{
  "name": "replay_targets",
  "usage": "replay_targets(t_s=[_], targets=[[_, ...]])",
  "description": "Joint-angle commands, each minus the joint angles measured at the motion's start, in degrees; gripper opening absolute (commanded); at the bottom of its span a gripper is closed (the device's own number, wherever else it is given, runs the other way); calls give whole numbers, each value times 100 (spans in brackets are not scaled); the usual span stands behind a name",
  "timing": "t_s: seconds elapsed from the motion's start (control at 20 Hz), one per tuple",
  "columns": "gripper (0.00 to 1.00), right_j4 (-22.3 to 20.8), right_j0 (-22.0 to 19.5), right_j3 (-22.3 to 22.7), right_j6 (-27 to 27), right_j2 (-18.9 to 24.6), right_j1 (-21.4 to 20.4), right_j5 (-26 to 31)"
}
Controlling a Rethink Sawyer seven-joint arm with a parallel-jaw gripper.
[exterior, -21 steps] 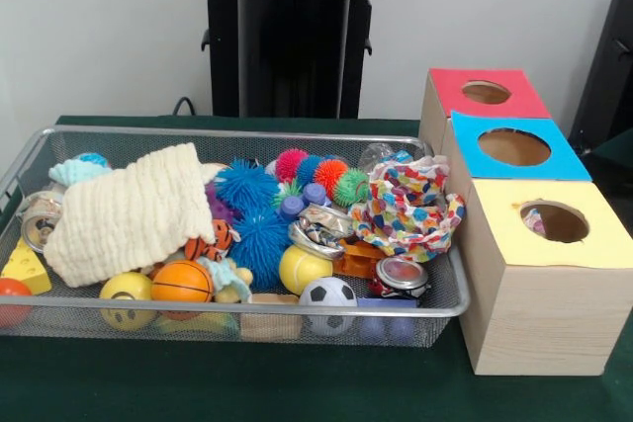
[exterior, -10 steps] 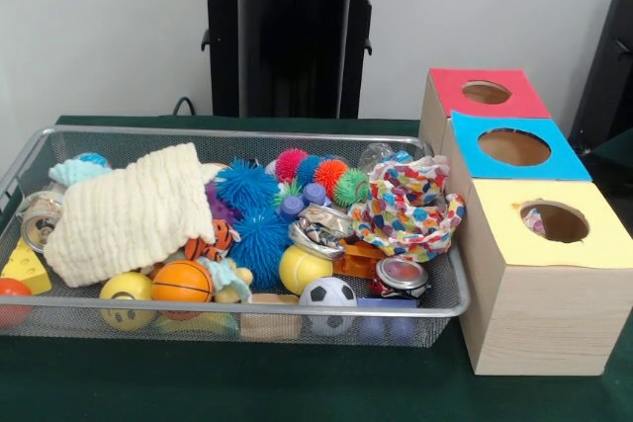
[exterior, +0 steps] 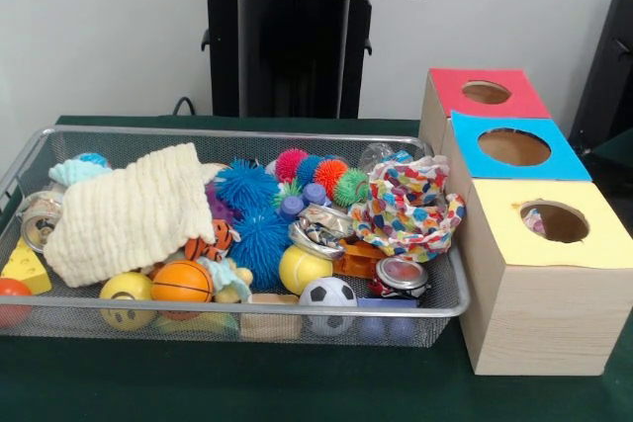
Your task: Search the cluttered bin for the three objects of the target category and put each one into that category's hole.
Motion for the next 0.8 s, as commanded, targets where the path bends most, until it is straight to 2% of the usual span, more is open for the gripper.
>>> replay_targets(t_s=[0.05,0.1,0.2,0.3,0.4,0.6,0.8], targets=[[100,345,-169,465,405,295,-368,152],[100,282,-165,577,419,234,-359,-9],[100,93,-250,810,388,276,-25,-703],[100,335,-631,1095,13,832,221,-1028],[100,211,-728,1086,-20,1017,365,-1574],[100,215,-995,1037,-347,1398,395,-1493],[100,0,-1248,961,-633,1543,384,-1374]])
